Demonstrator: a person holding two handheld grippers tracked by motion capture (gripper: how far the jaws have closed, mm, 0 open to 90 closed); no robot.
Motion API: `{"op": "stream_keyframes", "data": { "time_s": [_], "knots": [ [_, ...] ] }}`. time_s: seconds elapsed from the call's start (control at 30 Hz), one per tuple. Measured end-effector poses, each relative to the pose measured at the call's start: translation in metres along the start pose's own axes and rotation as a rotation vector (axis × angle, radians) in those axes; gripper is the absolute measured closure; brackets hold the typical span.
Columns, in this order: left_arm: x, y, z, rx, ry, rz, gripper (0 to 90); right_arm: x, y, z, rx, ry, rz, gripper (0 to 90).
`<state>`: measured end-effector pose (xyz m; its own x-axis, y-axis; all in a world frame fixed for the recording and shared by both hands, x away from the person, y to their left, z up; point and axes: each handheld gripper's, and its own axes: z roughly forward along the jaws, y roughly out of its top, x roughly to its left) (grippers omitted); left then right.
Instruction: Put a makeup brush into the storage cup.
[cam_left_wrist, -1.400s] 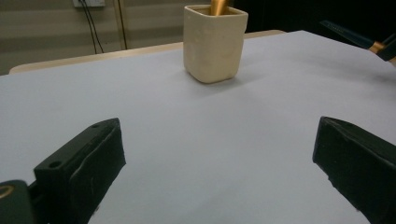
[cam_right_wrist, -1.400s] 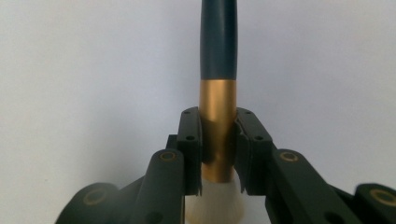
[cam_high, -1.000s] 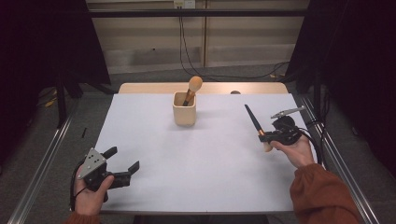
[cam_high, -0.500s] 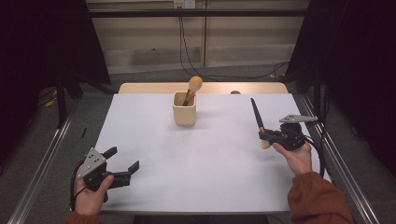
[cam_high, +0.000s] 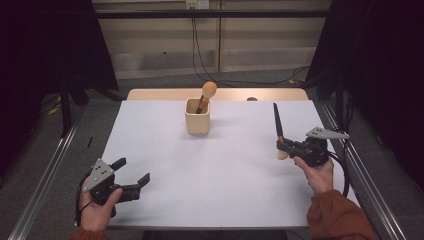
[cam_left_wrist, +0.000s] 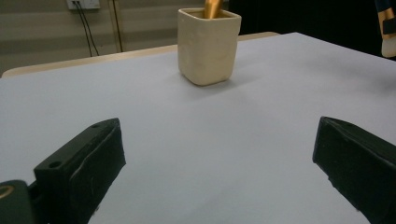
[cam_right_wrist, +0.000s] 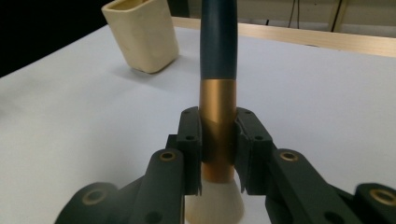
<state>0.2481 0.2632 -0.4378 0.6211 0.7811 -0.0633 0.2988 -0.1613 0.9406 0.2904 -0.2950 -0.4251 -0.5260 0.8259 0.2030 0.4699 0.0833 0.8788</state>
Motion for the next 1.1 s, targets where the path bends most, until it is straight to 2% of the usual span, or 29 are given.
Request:
{"op": "stream_keyframes", "data": {
  "time_s": [0.17, 0.2, 0.3, 0.43, 0.73, 0.8, 0.97, 1.03, 1.07, 1.1],
  "knots": [
    [-0.004, 0.0, 0.002, 0.008, -0.022, 0.035, 2.0, 0.01, 0.002, -0.002, -0.025, 0.044, -0.027, 74.6],
    [-0.004, 0.0, 0.003, 0.005, -0.037, 0.042, 2.1, 0.012, 0.002, -0.002, -0.029, 0.054, -0.033, 74.6],
    [-0.005, 0.0, 0.003, 0.006, -0.053, 0.042, 2.0, 0.016, 0.003, 0.001, -0.02, 0.076, -0.05, 74.6],
    [-0.007, 0.001, 0.005, -0.004, -0.085, 0.021, 2.1, 0.022, 0.003, 0.005, -0.008, 0.108, -0.071, 74.6],
    [-0.012, 0.006, 0.009, -0.017, -0.118, 0.042, 2.6, 0.035, 0.005, 0.011, 0.007, 0.159, -0.105, 74.6],
    [-0.015, 0.007, 0.011, -0.018, -0.132, 0.042, 2.6, 0.037, 0.005, 0.013, 0.017, 0.167, -0.113, 74.6],
    [-0.02, 0.011, 0.013, -0.012, -0.176, 0.07, 2.6, 0.046, 0.005, 0.017, 0.035, 0.195, -0.139, 74.6],
    [-0.022, 0.012, 0.014, -0.008, -0.224, 0.059, 2.5, 0.051, 0.005, 0.019, 0.039, 0.21, -0.144, 74.6],
    [-0.024, 0.012, 0.015, -0.009, -0.231, 0.056, 2.6, 0.052, 0.005, 0.019, 0.041, 0.214, -0.148, 74.6],
    [-0.025, 0.013, 0.016, -0.002, -0.222, 0.08, 2.6, 0.054, 0.005, 0.02, 0.045, 0.221, -0.152, 74.6]
  ]
}}
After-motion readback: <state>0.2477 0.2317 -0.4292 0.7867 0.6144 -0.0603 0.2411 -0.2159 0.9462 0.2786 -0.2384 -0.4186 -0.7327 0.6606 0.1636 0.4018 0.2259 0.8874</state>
